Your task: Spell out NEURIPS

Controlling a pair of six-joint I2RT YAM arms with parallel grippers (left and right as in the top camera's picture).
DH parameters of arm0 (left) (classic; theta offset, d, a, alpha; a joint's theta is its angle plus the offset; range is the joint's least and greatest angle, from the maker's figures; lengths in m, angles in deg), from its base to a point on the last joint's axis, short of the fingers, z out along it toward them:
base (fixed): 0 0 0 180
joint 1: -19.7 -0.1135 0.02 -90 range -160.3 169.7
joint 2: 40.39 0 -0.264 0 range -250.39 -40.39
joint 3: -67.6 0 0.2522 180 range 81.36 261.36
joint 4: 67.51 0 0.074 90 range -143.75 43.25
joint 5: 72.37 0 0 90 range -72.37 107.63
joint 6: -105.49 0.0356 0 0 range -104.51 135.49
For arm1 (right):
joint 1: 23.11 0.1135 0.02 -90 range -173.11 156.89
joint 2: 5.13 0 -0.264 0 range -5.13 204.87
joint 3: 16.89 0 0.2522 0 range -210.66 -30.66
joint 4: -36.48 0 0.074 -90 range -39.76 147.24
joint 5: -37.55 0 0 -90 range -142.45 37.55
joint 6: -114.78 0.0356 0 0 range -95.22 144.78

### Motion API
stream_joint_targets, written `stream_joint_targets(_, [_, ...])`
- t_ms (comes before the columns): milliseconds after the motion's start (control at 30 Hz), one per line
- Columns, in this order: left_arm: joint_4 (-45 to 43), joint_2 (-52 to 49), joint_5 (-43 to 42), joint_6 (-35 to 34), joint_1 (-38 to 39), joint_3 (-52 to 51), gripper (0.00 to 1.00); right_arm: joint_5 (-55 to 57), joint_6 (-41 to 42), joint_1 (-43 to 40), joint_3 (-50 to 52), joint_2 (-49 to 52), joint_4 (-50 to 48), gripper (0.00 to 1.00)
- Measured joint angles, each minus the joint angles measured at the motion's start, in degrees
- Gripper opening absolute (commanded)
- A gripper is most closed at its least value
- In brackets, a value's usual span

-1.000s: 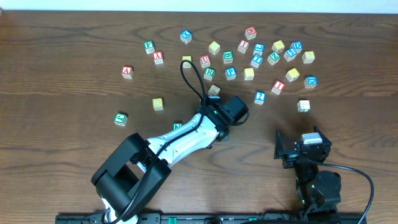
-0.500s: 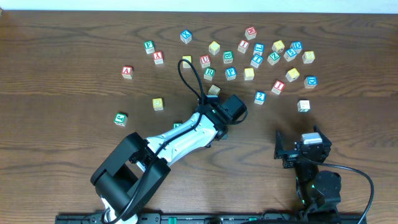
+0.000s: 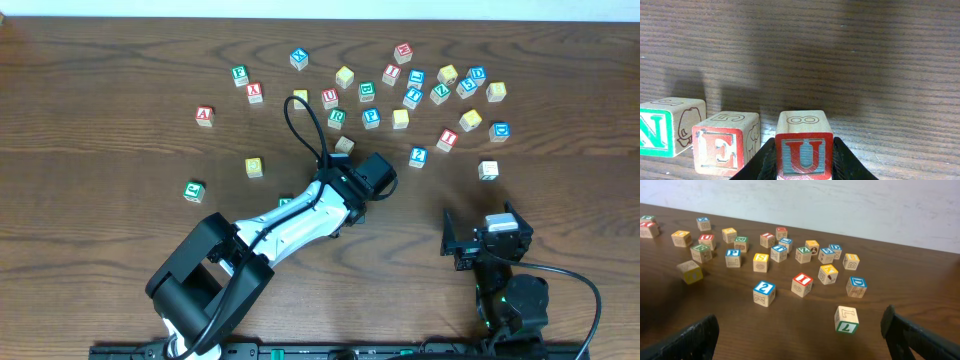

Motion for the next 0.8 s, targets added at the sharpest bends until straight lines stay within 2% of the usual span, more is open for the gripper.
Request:
stream_joint_targets(267, [0.11, 0.0, 0.0, 0.0, 0.0, 0.0, 0.09, 0.0, 0.0, 0.0, 0.0, 0.0, 0.0, 0.99])
stream_joint_targets(433, [0.11, 0.0, 0.0, 0.02, 0.0, 0.0, 0.17, 0.0, 0.0, 0.0, 0.0, 0.0, 0.0, 0.99])
stream_joint_targets(567, [0.11, 0.0, 0.0, 0.04, 0.0, 0.0, 0.17, 0.0, 0.0, 0.0, 0.0, 0.0, 0.0, 0.99])
stream_joint_targets(600, [0.11, 0.0, 0.0, 0.04, 0.0, 0.0, 0.24, 0.0, 0.0, 0.0, 0.0, 0.0, 0.0, 0.99])
stream_joint_targets(800, [0.13, 0.0, -0.04, 0.07, -0.17, -0.02, 0.29, 0.0, 0.0, 0.0, 0.0, 0.0, 0.0, 0.99])
